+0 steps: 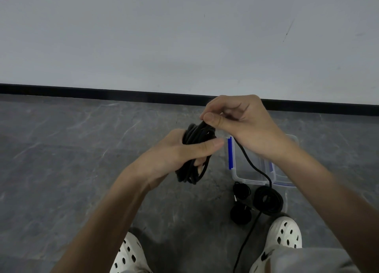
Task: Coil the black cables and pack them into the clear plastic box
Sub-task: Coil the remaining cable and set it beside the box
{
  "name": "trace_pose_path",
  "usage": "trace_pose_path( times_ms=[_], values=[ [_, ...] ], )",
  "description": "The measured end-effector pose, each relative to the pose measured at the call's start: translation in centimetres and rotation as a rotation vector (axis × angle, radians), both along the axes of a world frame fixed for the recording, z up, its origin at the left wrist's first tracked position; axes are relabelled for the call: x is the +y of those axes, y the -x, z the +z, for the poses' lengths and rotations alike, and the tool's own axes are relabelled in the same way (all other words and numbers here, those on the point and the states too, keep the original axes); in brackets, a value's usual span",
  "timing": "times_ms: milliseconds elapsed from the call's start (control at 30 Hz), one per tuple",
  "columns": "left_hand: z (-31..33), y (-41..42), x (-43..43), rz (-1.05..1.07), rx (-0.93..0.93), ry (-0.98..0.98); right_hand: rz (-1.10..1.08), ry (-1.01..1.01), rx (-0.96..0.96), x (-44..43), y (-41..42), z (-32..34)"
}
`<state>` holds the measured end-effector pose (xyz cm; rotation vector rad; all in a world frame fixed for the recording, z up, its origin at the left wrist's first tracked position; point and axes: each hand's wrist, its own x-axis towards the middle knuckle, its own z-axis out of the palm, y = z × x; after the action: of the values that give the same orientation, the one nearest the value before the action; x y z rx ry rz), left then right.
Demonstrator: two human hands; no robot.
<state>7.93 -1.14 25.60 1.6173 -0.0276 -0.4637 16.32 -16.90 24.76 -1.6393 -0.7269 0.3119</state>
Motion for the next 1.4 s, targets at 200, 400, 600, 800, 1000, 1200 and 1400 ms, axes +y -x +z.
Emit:
trace_pose_path(
  times_ms=[200,400,600,800,1000,1200,1400],
  values=[
    [-0.15,0.03,-0.01,0.081,0.035,0.039,-0.067,0.067,-0.014,0.15,0.26,0.15],
    [-0.19,0.04,0.33,0.079,0.041,0.214,-0.101,0.14,0.053,0.18,0.51,0.13],
    [-0.07,-0.03,0.51,0.053,0.032,0.284,-0.088,0.154,0.166,0.45,0.55,0.14],
    [-0.06,-0.02,0.56,0.05,0.017,0.32,-0.069,0.105,0.255,0.49,0.42,0.08],
    [0.06,0.07,0.39,0.085,-0.009,0.309,-0.069,0.015,0.324,0.48,0.48,0.31],
    [0.39,0.27,0.54,0.069,-0.014,0.405,-0.106,0.028,0.26,0.32,0.27,0.2],
    [0.41,0.38,0.59,-0.003,-0.042,0.571,-0.148,0.075,0.102,0.76,0.7,0.03]
  ],
)
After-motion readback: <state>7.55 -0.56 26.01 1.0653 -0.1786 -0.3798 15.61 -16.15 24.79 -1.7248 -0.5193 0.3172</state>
